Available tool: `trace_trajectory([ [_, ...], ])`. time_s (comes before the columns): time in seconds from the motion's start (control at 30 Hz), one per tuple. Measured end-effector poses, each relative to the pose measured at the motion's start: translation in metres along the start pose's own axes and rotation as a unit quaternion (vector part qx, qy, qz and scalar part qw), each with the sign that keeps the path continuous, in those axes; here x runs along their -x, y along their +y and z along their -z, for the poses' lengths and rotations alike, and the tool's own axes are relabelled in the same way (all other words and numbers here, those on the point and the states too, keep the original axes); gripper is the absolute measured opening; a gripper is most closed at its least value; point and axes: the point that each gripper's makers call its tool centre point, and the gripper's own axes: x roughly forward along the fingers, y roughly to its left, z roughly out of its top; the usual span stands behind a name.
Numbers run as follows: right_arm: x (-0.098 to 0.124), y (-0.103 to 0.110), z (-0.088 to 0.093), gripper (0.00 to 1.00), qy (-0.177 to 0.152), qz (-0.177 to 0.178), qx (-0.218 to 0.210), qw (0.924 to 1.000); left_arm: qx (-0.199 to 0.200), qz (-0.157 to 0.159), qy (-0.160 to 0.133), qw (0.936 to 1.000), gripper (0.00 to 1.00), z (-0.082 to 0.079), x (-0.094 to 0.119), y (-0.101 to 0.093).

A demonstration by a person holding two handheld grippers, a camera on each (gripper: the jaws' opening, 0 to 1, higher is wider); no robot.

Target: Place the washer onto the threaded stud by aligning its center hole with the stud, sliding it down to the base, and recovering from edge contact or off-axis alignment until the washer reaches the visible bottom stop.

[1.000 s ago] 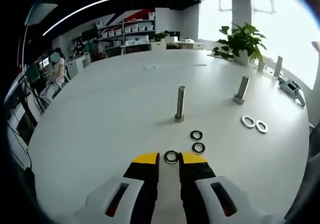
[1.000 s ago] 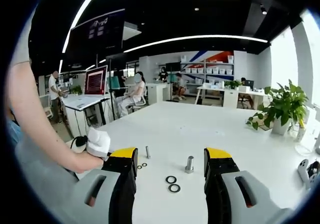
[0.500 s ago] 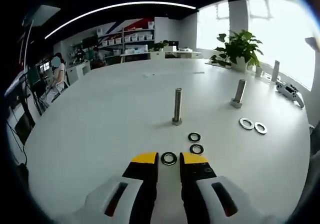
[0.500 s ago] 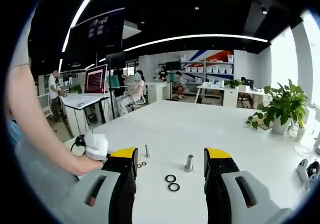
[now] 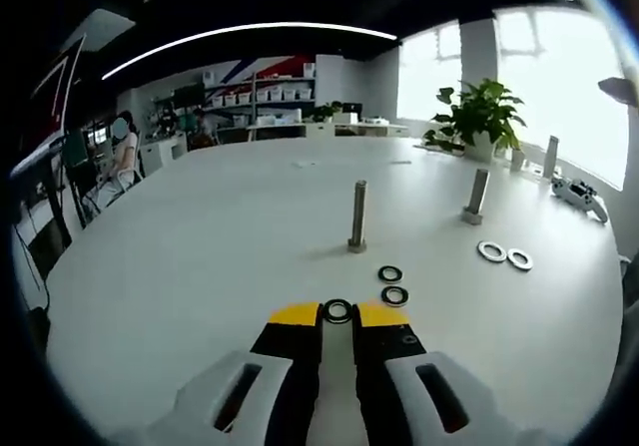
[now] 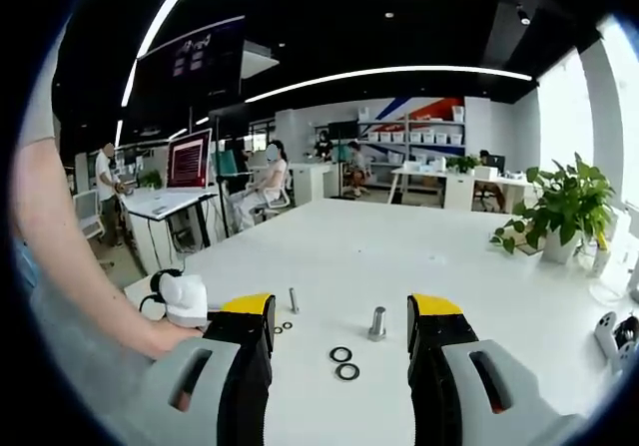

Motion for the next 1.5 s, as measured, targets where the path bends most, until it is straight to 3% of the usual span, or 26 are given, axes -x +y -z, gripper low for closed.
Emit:
trace_trajectory([
  [0.57,0.0,0.001,0.001,0.55,0.0,0.0,-0.001,1.0,0.011,-0.014,0.015,0.9997,0.08,-0.003,-0.003,0.001],
  [0.6,0.0,0.001,0.001,0.55,0.0,0.0,-0.001,1.0,0.012,-0.014,0.014,0.9997,0.03,-0.003,-0.003,0.001],
  [0.63,0.0,0.001,0.001,0.55,0.0,0.0,-0.002,1.0,0.02,0.005,0.041,0.9989,0.0,0.004,-0.002,-0.005],
  [0.67,0.0,0.001,0.001,0.55,0.0,0.0,-0.002,1.0,0.038,-0.022,0.022,0.9988,0.0,-0.001,-0.004,0.002],
  [0.77,0.0,0.0,0.0,0.55,-0.001,0.0,-0.001,1.0,0.015,-0.006,0.029,0.9994,0.0,0.001,-0.007,-0.004],
  [0.97,0.0,0.001,0.0,0.55,-0.001,0.0,-0.001,1.0,0.023,-0.009,0.039,0.9989,0.0,0.001,-0.01,-0.002],
  [1.07,-0.001,0.002,0.001,0.55,0.0,0.0,-0.001,1.0,0.019,-0.005,0.039,0.9991,0.05,0.0,-0.012,-0.005],
  [1.5,-0.001,0.001,0.002,0.55,0.0,0.001,-0.002,1.0,0.006,-0.003,0.031,0.9995,0.1,-0.006,-0.017,-0.004],
])
